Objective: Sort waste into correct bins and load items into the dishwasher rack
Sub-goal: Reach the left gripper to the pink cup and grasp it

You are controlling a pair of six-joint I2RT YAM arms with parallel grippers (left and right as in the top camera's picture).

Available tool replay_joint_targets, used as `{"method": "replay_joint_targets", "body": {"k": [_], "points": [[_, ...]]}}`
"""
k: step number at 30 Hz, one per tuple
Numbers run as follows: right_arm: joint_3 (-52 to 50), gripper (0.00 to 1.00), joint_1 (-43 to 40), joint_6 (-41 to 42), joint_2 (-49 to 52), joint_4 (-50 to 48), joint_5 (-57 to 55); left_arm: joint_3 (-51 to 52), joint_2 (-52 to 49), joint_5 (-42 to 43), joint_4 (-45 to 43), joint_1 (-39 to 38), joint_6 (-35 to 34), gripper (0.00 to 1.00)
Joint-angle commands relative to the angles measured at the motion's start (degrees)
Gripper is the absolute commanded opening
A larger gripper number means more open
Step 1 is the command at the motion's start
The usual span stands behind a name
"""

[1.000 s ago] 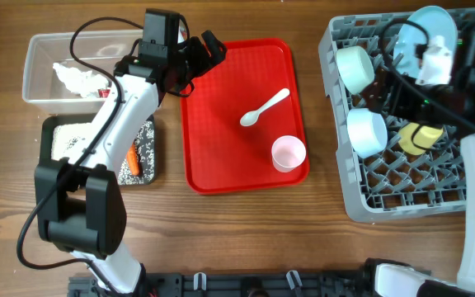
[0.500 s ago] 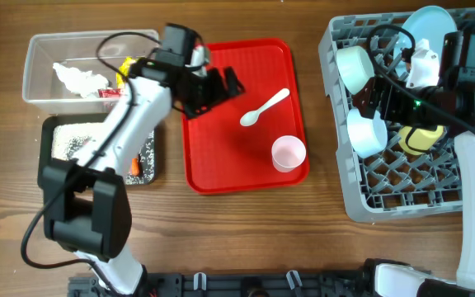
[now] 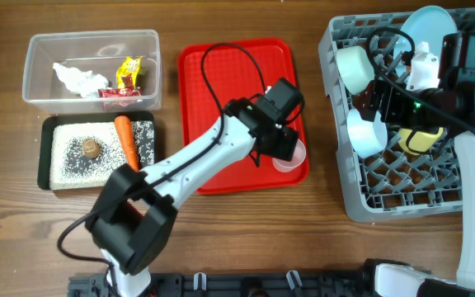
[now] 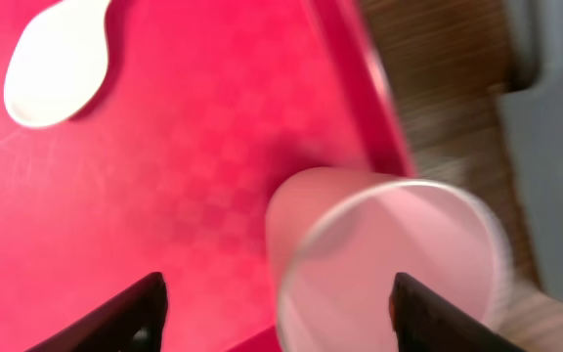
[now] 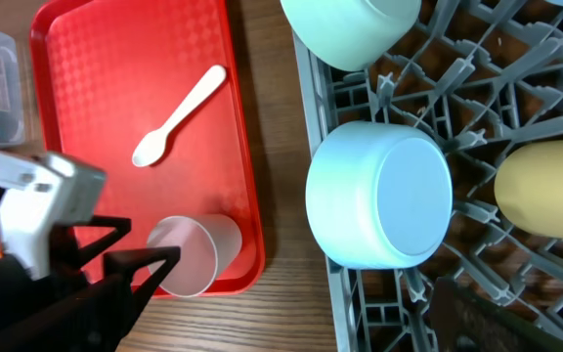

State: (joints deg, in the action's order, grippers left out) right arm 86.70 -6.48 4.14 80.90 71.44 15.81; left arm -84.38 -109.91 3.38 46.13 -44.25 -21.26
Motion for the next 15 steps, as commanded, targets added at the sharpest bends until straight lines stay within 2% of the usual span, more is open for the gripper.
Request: {"method": "replay_joint_targets", "body": {"k": [1,3,5,6,11,13,15], "points": [[-0.02,1.0,-0.17,-1.42,0.31,0.42,-1.01,-0.11,-3.1,-2.86,0.9,1.38,-0.55,0.59],[-0.02,1.0,-0.17,-1.42,0.31,0.42,-1.01,0.07,-3.58,-2.86,1.31,1.84,-1.05,0.4],[-0.02,1.0,-0.17,-1.31,0.31,0.17,-0.98,0.07,-3.58,-3.21,1.27,2.05,-1.03,0.1],[-0.02,1.0,-0.17,-1.14,0.31,0.15,-1.01,0.07,-3.58,-4.26,1.31,2.08,-1.03,0.04],[-0.13,1.0,-0.17,-0.96,0.31,-0.17,-0.11,-0.13,-0.85,-2.97,3.65,4.17,-2.99,0.04],[-1.57,1.0,-0.17,-2.14,0.31,-2.25,6.08,-0.11,2.36,1.7,4.96,7.54,-2.56,0.04],[-4.35,1.0,-0.17,-4.39,0.31,-5.53,14.25,-0.11,5.4,11.17,4.94,11.89,1.14,0.04]]}}
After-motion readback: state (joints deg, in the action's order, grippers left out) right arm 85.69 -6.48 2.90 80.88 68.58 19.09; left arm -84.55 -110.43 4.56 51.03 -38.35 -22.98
